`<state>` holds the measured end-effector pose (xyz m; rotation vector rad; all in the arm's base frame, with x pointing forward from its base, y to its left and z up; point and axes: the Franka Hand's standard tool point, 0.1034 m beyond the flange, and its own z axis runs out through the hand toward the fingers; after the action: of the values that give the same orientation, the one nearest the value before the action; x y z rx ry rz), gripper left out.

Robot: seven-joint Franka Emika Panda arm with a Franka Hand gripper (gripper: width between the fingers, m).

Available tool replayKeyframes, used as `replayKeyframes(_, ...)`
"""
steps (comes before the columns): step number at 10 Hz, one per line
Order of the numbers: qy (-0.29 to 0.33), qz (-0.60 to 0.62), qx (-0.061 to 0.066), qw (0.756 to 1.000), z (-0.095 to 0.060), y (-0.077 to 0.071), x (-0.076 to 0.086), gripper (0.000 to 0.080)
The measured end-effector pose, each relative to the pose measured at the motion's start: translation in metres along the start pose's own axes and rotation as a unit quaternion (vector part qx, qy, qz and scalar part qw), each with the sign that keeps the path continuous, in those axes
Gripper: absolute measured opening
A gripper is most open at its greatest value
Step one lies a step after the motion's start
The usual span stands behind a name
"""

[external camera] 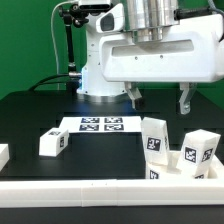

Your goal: Assemble stool

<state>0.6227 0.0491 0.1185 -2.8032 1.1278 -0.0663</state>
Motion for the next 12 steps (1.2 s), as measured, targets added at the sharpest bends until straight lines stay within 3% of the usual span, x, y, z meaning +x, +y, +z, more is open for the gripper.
replayKeyframes(1,0.0,-0.031,0.0,1.0,0.0,-0.0001,-0.0001,0.0649)
replayKeyframes(3,0.011,-0.167,-0.019,0.986,0.0004,-0.0047,-0.0048,0.0649)
replayKeyframes(8,0.015,-0.346,-0.022,0.938,0.0028,-0.0051,-0.0062,0.0649)
replayKeyframes(10,0.014,-0.418,-0.029,0.908,0.0026,-0.0032,-0.0043,0.0649)
replayKeyframes(12,0.013,-0.522,-0.05,0.851,0.0041,-0.004,-0.0065,0.0649)
